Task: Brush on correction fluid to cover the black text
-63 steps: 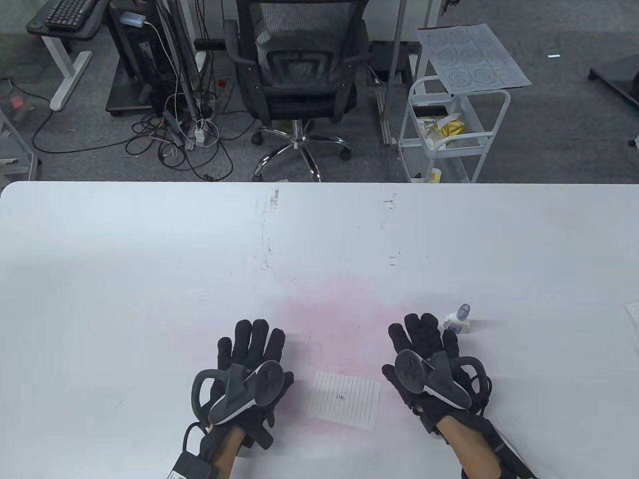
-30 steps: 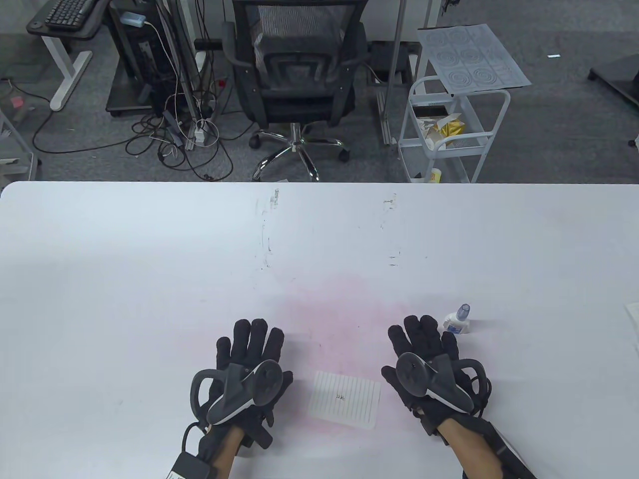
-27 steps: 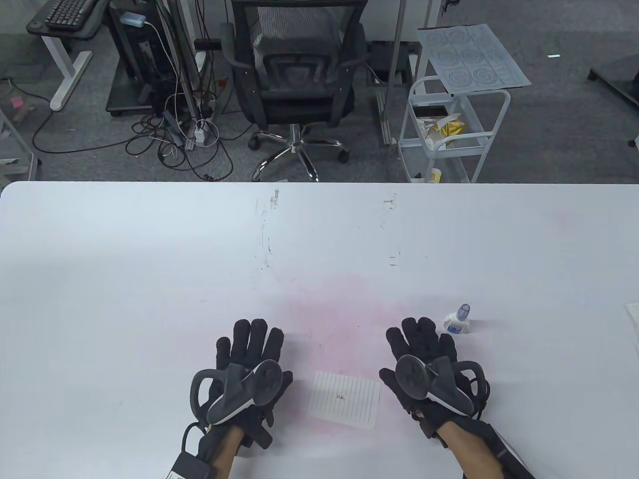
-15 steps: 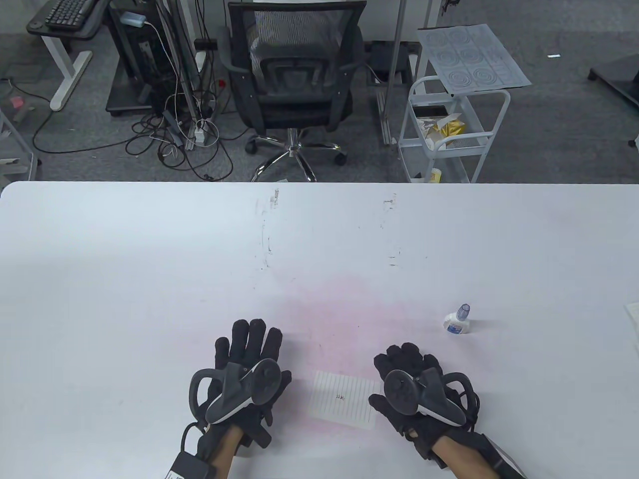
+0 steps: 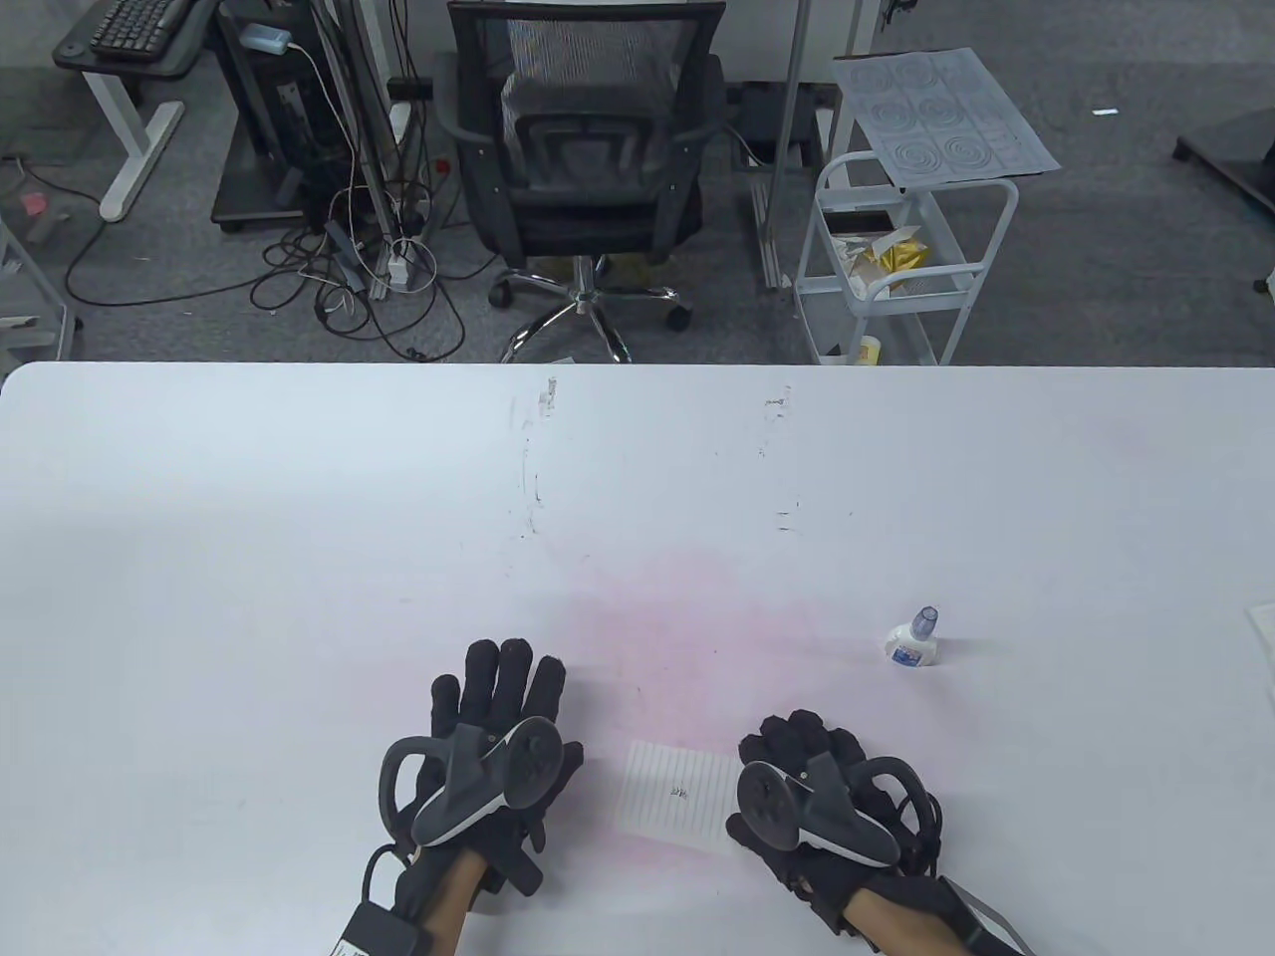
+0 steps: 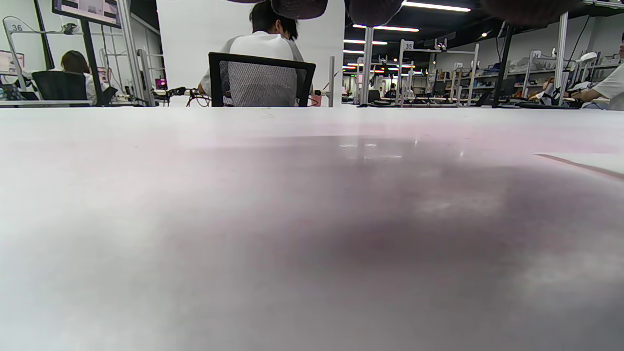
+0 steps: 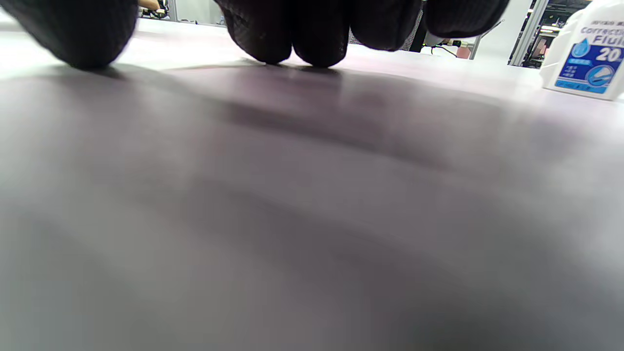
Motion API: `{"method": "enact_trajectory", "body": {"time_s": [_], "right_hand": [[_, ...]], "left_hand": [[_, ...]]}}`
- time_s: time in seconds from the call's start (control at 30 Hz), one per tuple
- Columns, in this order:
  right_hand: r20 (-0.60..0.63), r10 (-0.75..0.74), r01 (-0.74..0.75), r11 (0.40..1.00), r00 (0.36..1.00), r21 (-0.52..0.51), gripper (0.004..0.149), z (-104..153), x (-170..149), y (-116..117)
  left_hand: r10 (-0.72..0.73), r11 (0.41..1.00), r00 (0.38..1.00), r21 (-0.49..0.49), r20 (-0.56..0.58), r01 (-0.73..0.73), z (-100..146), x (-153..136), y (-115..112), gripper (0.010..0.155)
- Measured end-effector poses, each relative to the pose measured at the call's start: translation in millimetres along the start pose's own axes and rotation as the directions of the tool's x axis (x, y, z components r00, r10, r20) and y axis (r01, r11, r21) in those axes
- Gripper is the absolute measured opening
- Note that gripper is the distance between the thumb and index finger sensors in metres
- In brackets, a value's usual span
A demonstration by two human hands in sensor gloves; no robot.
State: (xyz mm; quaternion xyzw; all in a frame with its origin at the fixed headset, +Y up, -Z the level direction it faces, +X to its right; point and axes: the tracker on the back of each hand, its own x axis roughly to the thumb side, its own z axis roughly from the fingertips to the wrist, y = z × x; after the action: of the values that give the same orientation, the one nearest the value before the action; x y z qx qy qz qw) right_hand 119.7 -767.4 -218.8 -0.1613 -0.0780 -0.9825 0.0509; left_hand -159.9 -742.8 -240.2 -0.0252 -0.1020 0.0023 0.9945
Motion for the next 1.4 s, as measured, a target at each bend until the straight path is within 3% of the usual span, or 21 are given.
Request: {"method": "enact_trajectory", "body": {"time_s": [0.83, 1.4], "right_hand": [[-0.071, -0.164, 0.163, 0.986, 0.984, -0.025, 0.059, -9.8, -11.7, 0.5], [-0.108, -0.134, 0.131, 0.991, 0.985, -0.032, 0.046, -10.0, -10.4, -2.1]], "left_hand": [[-0.001, 1.000, 1.000, -0.025, -0.004, 0.001, 0.5, 1.6, -0.8, 0.079], [-0.002, 1.000, 1.000, -0.026, -0.004, 0.002, 0.4, 1.6, -0.9, 0.079]]}}
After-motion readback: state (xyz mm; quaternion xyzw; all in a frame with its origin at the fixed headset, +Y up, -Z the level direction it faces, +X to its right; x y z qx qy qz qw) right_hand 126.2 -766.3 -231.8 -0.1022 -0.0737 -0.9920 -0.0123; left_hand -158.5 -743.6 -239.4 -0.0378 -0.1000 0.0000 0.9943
